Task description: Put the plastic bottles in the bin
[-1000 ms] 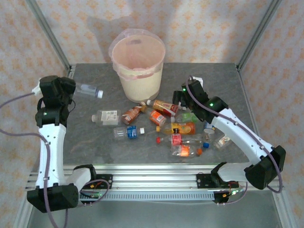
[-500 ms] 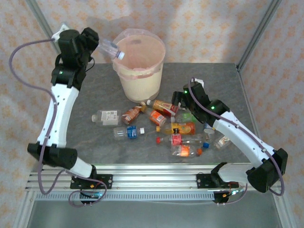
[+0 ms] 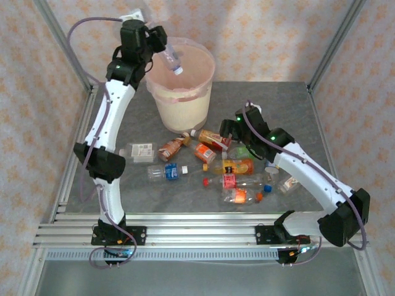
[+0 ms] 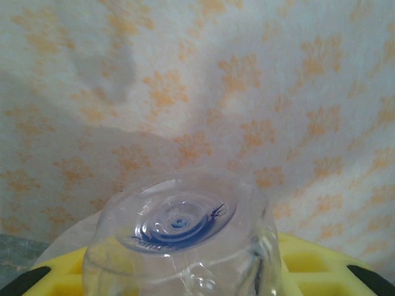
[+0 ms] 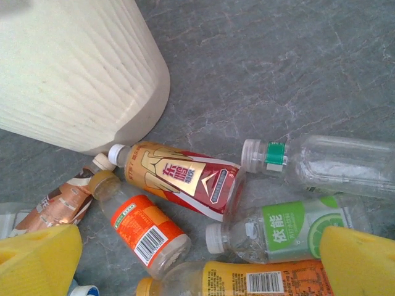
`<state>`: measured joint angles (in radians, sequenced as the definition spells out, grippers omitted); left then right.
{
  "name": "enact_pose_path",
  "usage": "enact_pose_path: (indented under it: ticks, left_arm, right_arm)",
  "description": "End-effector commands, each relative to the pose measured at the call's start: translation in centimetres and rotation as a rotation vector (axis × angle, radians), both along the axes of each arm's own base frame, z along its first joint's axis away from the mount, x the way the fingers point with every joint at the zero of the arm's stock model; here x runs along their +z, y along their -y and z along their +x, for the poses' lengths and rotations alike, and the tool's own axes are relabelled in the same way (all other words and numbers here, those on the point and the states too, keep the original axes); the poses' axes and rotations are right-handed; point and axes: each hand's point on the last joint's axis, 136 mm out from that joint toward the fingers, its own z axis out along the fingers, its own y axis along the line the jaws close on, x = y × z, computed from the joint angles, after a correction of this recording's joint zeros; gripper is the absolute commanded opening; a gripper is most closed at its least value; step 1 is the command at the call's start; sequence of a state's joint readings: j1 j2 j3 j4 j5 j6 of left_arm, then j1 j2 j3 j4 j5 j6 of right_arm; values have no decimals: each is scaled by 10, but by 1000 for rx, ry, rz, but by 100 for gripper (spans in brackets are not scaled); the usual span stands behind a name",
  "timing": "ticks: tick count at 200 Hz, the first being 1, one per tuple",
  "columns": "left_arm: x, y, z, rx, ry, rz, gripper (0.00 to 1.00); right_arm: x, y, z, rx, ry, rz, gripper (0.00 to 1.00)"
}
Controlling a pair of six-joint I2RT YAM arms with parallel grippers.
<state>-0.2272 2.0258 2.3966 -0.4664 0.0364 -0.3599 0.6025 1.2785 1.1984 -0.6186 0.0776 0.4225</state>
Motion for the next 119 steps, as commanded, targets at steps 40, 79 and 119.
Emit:
enact_pose_path:
  ticks: [40,79,119]
  left_arm:
    - [-59,35,15,-113,-112,292,37]
    - [-103,47,27,-151,-191,337,43]
    - [-137,47,32,-157,-265,360,50]
  right_arm:
    - [-2,3,1,-63,7,51,99]
    - [-4,3,1,-72,1,56,99]
    - [-8,2,1,-79,-10,62,99]
